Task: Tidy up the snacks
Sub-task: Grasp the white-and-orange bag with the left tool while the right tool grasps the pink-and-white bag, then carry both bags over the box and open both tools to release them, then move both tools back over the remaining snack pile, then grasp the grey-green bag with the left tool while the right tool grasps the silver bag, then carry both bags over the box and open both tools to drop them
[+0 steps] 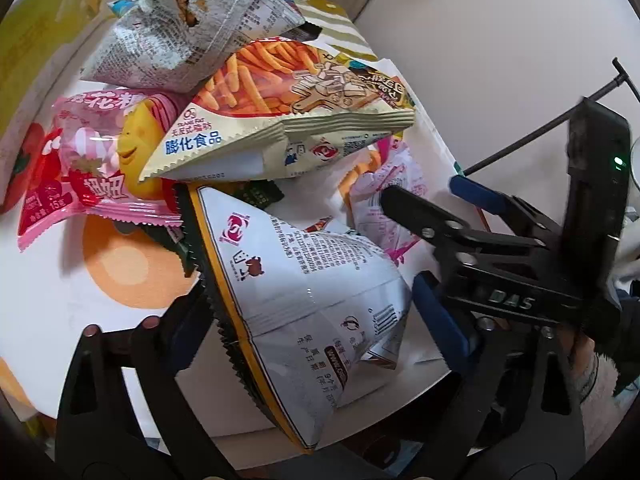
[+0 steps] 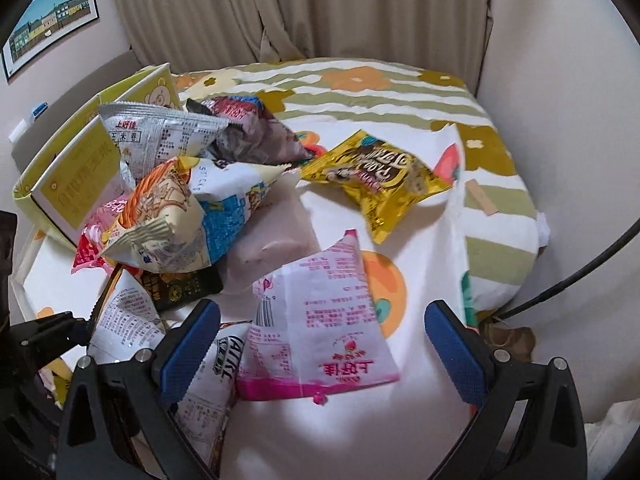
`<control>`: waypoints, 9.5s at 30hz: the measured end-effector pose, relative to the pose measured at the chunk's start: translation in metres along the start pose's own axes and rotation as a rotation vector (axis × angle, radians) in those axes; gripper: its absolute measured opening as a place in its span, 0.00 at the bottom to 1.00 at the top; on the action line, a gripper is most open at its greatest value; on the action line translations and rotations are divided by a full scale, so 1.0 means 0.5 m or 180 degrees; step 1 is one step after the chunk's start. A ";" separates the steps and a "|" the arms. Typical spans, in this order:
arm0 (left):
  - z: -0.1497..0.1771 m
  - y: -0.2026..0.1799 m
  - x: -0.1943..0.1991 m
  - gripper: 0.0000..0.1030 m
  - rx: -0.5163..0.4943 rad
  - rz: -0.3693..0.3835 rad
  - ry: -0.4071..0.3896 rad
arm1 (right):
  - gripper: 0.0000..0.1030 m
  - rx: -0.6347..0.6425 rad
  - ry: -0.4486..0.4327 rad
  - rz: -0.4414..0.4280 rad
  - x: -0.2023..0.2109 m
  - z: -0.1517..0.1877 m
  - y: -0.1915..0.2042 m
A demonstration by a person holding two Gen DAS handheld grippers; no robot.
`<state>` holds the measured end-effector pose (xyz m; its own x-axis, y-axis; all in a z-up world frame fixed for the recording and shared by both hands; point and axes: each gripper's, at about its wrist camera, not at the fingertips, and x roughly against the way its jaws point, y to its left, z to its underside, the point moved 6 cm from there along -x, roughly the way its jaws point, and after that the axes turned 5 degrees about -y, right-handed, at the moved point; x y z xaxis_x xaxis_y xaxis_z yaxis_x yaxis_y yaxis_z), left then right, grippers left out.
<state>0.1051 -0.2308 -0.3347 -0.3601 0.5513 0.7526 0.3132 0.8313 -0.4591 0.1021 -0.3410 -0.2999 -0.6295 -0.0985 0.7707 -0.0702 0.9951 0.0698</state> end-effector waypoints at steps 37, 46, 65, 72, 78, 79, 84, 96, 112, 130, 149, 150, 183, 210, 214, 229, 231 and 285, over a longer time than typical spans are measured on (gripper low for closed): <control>0.009 0.005 0.104 0.55 0.0049 0.0041 -0.0009 | 0.46 0.0052 0.0100 0.0029 0.028 -0.008 -0.007; -0.050 -0.024 0.232 0.55 -0.0073 0.0130 -0.0299 | 0.46 -0.0011 -0.0050 0.0028 0.120 -0.077 0.014; -0.368 0.254 0.509 0.55 -0.0005 -0.0361 -0.1045 | 0.46 0.0168 -0.0546 -0.0434 0.162 -0.364 0.340; -0.492 0.443 0.520 0.55 0.0028 -0.0487 -0.0997 | 0.46 0.0231 -0.0536 -0.0535 0.078 -0.450 0.498; -0.562 0.581 0.475 0.55 0.0038 -0.0509 -0.0802 | 0.46 0.0114 -0.0382 -0.0488 -0.008 -0.480 0.578; -0.570 0.602 0.461 0.55 0.0042 -0.0498 -0.0754 | 0.46 0.0099 -0.0337 -0.0483 -0.022 -0.479 0.586; -0.588 0.651 0.404 0.56 0.0074 -0.0484 -0.0625 | 0.46 0.0095 -0.0143 -0.0424 -0.077 -0.473 0.610; -0.557 0.703 0.428 0.99 0.0210 -0.0987 -0.0679 | 0.46 0.0119 0.0040 -0.0590 -0.131 -0.480 0.615; -0.508 0.716 0.448 0.99 0.0364 -0.1328 -0.0683 | 0.87 0.0067 0.0123 -0.0850 -0.228 -0.520 0.627; -0.470 0.641 0.538 0.99 0.0149 -0.1384 -0.0840 | 0.92 0.0143 -0.0122 -0.0821 -0.111 -0.508 0.642; -0.394 0.461 0.636 0.99 -0.0442 -0.1134 -0.1162 | 0.92 -0.0190 -0.0663 -0.0085 0.165 -0.400 0.536; -0.390 0.448 0.629 0.99 -0.0462 -0.1083 -0.1150 | 0.92 -0.0229 -0.0667 0.0021 0.180 -0.385 0.514; -0.327 0.085 0.114 0.99 -0.1368 -0.0770 -0.0157 | 0.92 -0.0504 0.0231 -0.0538 0.037 -0.085 0.158; -0.303 0.122 -0.006 0.61 -0.1703 -0.0559 0.0536 | 0.91 -0.0839 0.0164 -0.0487 -0.078 -0.098 0.175; -0.305 0.125 0.002 0.61 -0.1633 -0.0532 0.0513 | 0.79 -0.0811 0.0228 -0.0443 -0.089 -0.099 0.175; -0.319 0.097 0.073 0.61 -0.1365 -0.0566 0.0241 | 0.56 -0.0724 0.0134 -0.0369 -0.026 -0.098 0.170; -0.324 0.087 0.091 0.61 -0.1280 -0.0565 0.0186 | 0.56 -0.0721 0.0089 -0.0370 -0.010 -0.103 0.162; -0.620 0.664 0.411 0.99 -0.0461 -0.1205 -0.0532 | 0.56 -0.0060 -0.0201 -0.0645 -0.133 -0.519 0.604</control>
<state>0.4075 0.1369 -0.1860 -0.6068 0.2233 0.7628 0.2475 0.9651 -0.0856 0.3238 -0.0311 -0.1657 -0.6514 -0.2964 0.6985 -0.1861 0.9548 0.2317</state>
